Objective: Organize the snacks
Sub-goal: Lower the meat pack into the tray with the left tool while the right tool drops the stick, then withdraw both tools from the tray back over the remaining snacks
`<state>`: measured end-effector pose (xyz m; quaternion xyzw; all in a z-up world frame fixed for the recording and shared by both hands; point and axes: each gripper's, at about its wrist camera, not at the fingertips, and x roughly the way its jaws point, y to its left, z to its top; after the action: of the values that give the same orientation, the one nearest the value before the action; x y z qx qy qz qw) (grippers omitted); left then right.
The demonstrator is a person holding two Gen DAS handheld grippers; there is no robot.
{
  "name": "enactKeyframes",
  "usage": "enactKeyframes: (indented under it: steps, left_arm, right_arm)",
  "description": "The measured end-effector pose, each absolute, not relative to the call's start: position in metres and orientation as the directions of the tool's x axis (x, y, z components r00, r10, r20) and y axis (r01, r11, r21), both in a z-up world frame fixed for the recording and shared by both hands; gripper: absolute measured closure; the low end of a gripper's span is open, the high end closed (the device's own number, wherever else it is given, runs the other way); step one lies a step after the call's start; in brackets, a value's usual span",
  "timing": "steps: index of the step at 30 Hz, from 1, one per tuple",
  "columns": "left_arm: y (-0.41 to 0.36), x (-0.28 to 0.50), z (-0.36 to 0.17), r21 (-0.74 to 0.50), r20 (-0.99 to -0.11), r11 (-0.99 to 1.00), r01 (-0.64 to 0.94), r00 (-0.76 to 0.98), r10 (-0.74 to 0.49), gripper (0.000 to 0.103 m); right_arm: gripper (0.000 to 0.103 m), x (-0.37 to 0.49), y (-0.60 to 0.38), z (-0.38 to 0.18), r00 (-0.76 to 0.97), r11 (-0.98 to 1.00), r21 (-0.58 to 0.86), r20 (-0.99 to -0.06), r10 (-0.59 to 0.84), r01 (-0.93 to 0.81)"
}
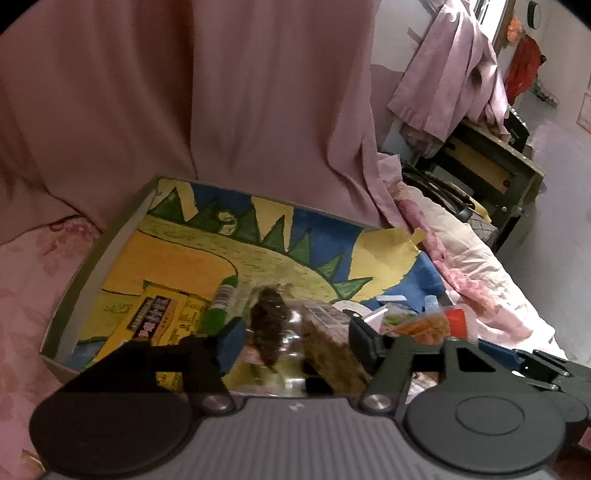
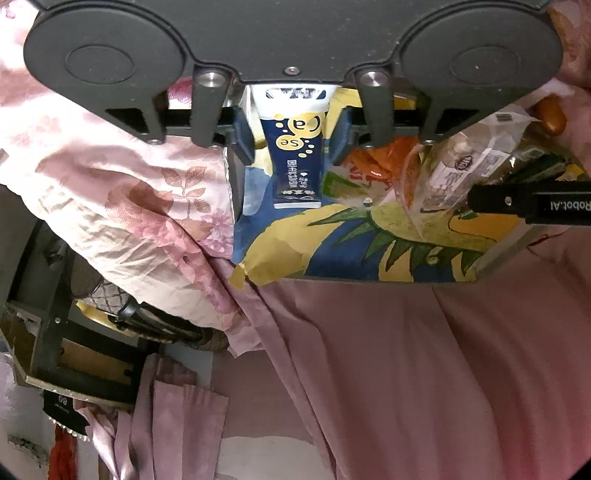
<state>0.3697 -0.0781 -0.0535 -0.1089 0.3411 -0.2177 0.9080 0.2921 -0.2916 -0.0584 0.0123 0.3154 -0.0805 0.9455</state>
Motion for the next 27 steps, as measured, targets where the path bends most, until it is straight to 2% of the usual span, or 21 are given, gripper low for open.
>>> enactKeyframes:
  steps: [2, 5, 11, 15, 17, 22, 27]
  left_arm:
    - [-0.079, 0.367, -0.050, -0.346, -0.565, 0.880, 0.324, 0.677, -0.472, 0.024]
    - [-0.078, 0.361, -0.041, -0.342, -0.549, 0.880, 0.330, 0.690, -0.472, 0.018]
    - [-0.074, 0.344, -0.015, -0.340, -0.501, 0.880, 0.331, 0.728, -0.468, 0.004]
    - [-0.066, 0.326, 0.005, -0.316, -0.466, 0.894, 0.317, 0.769, -0.437, 0.001]
    - [-0.062, 0.315, 0.014, -0.301, -0.450, 0.901, 0.312, 0.786, -0.423, 0.001]
    - [-0.052, 0.285, 0.031, -0.258, -0.420, 0.924, 0.281, 0.829, -0.369, 0.000]
    - [-0.039, 0.251, 0.041, -0.250, -0.399, 0.934, 0.257, 0.851, -0.341, 0.000]
  right_arm:
    - [0.042, 0.289, -0.291, -0.054, 0.794, 0.986, -0.030, -0.589, -0.152, 0.166]
    - [0.034, 0.280, -0.291, -0.046, 0.805, 0.984, -0.035, -0.571, -0.162, 0.174]
    - [0.020, 0.256, -0.289, -0.025, 0.834, 0.982, -0.044, -0.523, -0.178, 0.182]
    - [0.014, 0.238, -0.286, -0.010, 0.858, 0.983, -0.043, -0.482, -0.179, 0.180]
    - [0.007, 0.227, -0.284, -0.001, 0.870, 0.982, -0.030, -0.459, -0.177, 0.184]
    - [0.001, 0.198, -0.279, 0.016, 0.899, 0.986, 0.002, -0.410, -0.154, 0.169]
    - [0.001, 0.167, -0.270, 0.029, 0.917, 0.989, 0.020, -0.376, -0.131, 0.150]
